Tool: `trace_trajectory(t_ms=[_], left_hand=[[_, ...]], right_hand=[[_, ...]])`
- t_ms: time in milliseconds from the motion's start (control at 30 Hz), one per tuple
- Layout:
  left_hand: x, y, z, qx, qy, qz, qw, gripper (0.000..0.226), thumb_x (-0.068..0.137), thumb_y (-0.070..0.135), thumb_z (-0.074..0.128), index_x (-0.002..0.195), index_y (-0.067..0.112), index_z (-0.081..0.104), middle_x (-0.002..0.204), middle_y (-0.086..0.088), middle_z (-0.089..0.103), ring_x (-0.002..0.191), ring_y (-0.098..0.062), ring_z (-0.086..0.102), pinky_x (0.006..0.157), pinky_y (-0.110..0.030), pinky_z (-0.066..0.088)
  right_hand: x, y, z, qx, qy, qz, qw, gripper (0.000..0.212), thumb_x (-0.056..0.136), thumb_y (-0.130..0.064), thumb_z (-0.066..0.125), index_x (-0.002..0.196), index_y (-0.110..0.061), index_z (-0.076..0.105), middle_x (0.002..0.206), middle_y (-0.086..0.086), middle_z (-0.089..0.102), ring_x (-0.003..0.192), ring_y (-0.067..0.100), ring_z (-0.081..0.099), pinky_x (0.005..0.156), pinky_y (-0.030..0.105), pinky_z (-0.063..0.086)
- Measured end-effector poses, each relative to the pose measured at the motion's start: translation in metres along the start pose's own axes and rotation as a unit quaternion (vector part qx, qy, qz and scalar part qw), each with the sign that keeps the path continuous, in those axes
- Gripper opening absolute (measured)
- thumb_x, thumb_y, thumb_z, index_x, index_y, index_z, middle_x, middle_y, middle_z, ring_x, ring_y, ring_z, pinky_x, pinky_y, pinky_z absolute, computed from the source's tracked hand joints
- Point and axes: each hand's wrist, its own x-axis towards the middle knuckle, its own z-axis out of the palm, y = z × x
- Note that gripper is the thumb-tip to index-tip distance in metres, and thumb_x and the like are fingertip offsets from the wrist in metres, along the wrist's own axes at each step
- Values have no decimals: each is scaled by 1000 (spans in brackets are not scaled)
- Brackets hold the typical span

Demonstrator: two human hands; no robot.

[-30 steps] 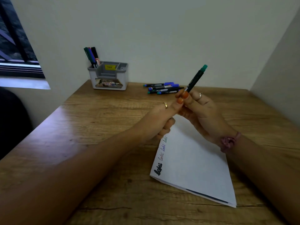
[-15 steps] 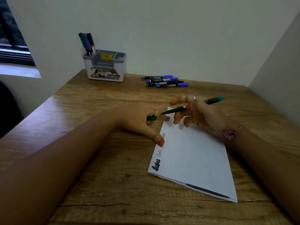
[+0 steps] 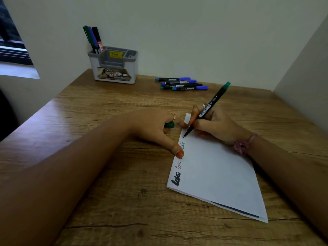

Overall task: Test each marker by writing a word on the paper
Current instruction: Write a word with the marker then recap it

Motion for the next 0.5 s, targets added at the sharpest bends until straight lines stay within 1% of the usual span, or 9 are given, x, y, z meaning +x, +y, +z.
trace_trajectory(t_ms=[67,133,167,233,333,400,433,467,500], left_hand=[[0,-3,1,0,0,7,1000,50,59,68,66,94,35,53,76,9,45,69,-8,43,57,-21,32],[1,-5,0,-1,-10,9,1000,62,55,74,67,104,38,54,88,5,54,77,-11,49,64,-25,42],[1,-6,0,2,-19,9,1000,74,52,75,67,115,40,51,100,2,56,87,-13,53,74,-29,48],[0,-6,-1,12,-27,5,1000,94,49,77,67,132,39,41,119,-1,55,105,-19,53,91,-37,48],[1,-7,-1,28,-18,-1,999,108,39,85,57,128,26,48,116,-5,58,103,-20,55,89,-39,50],[1,-6,-1,26,-23,-7,999,102,44,82,64,125,22,50,102,-1,57,89,-14,53,74,-28,49],[1,-4,-1,21,-26,-11,999,89,48,77,65,118,22,53,93,1,55,79,-10,50,66,-24,43],[1,-3,-1,11,-23,-17,1000,68,53,71,66,104,27,55,84,3,51,71,-9,45,60,-22,37],[1,-2,-1,3,-18,-23,1000,46,58,65,68,87,33,50,78,4,47,67,-8,41,57,-21,33]], right_hand=[[0,2,1,-19,-1,1,1000,5,76,-5,56,74,-10,56,55,-9,56,50,2,50,47,15,42],[0,2,1,-25,-7,-9,1000,7,74,-6,55,72,-12,56,55,-10,57,49,1,51,49,13,41],[0,2,2,-25,-11,-13,1000,9,74,-5,54,72,-13,56,55,-11,58,49,0,51,49,12,41],[0,3,2,-23,-19,-16,999,10,75,-4,53,72,-13,56,54,-12,58,49,0,51,49,11,41],[0,5,1,-27,-25,-19,999,7,72,-10,58,71,-16,58,56,-8,57,49,2,49,48,14,41],[0,6,1,-26,-29,-21,999,4,72,-13,59,72,-17,58,56,-8,57,49,2,48,48,14,40],[0,6,1,-27,-27,-21,999,4,73,-11,58,72,-15,57,55,-9,57,49,2,48,48,14,40],[1,6,1,-28,-24,-20,999,4,74,-10,57,73,-14,57,55,-10,57,48,1,48,48,13,40],[1,6,1,-33,-20,-21,999,1,74,-12,57,74,-13,57,55,-10,57,48,1,49,48,13,40]])
